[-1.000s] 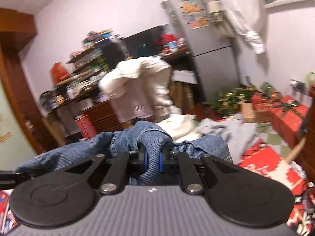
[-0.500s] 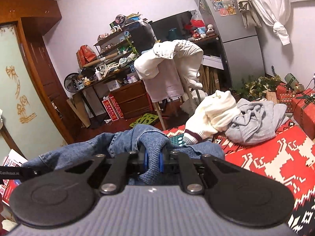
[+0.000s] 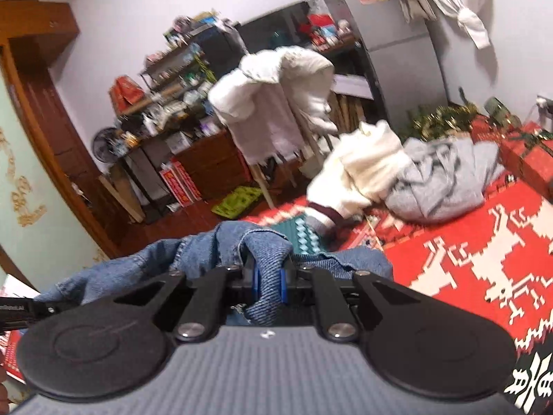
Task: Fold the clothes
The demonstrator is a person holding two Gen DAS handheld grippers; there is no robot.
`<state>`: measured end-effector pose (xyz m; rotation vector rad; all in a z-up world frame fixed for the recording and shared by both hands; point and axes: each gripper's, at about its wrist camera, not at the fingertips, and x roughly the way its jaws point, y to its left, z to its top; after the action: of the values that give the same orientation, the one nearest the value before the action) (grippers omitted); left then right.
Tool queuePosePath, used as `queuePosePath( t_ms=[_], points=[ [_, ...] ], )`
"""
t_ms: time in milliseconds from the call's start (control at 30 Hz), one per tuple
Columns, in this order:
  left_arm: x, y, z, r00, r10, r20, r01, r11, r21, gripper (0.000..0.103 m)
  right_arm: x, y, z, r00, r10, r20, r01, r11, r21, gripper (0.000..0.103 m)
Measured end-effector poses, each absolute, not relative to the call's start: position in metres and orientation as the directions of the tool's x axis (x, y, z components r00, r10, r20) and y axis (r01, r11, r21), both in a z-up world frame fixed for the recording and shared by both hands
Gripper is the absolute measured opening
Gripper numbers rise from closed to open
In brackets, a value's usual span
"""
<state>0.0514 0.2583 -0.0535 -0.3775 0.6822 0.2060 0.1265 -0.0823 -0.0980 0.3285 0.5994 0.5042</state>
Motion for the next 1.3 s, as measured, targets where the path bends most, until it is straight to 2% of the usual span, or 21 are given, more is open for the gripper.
queuePosePath(
  t_ms=[233,300,400,533,633,700,767,933,1100,1200,1300],
  points=[
    [0.076,0.277,-0.088,0.711,0.063,-0.7,-0.344,0.9,-0.269,0.009,0.165,-0.061,-0.137,0.703,0.495,-0.51,-0.323,0.862,0.392,0.012],
    [0.076,0.28,-0.09,0.709,0.083,-0.7,-0.358,0.898,-0.257,0.009,0.17,-0.056,-0.145,0.72,0.458,-0.521,-0.316,0.885,0.341,0.012],
    [0.077,0.286,-0.092,0.705,0.113,-0.7,-0.38,0.894,-0.239,0.01,0.179,-0.057,-0.153,0.722,0.447,-0.529,-0.301,0.891,0.341,0.013],
    [0.077,0.293,-0.094,0.699,0.153,-0.698,-0.409,0.887,-0.215,0.014,0.182,-0.061,-0.156,0.731,0.428,-0.532,-0.275,0.897,0.345,0.021],
    [0.078,0.299,-0.096,0.694,0.183,-0.697,-0.43,0.881,-0.197,0.024,0.18,-0.064,-0.153,0.747,0.405,-0.527,-0.264,0.909,0.324,0.028],
    [0.075,0.303,-0.095,0.694,0.198,-0.692,-0.444,0.874,-0.195,0.029,0.177,-0.07,-0.149,0.769,0.381,-0.512,-0.247,0.917,0.312,0.039],
    [0.069,0.308,-0.092,0.698,0.21,-0.685,-0.459,0.865,-0.203,0.031,0.175,-0.079,-0.146,0.785,0.366,-0.5,-0.226,0.92,0.32,0.043],
    [0.049,0.318,-0.083,0.706,0.221,-0.673,-0.497,0.832,-0.248,0.032,0.165,-0.097,-0.145,0.781,0.373,-0.502,-0.192,0.907,0.375,0.043],
    [0.034,0.309,-0.071,0.748,0.148,-0.647,-0.444,0.836,-0.323,0.035,0.143,-0.078,-0.136,0.755,0.433,-0.492,-0.296,0.895,0.333,0.046],
    [0.034,0.292,-0.074,0.752,0.074,-0.655,-0.378,0.863,-0.336,0.04,0.129,-0.056,-0.137,0.722,0.472,-0.506,-0.379,0.881,0.282,0.049],
    [0.043,0.276,-0.087,0.717,0.029,-0.696,-0.353,0.876,-0.328,0.039,0.115,-0.036,-0.142,0.68,0.504,-0.533,-0.449,0.86,0.241,0.05]
  ],
)
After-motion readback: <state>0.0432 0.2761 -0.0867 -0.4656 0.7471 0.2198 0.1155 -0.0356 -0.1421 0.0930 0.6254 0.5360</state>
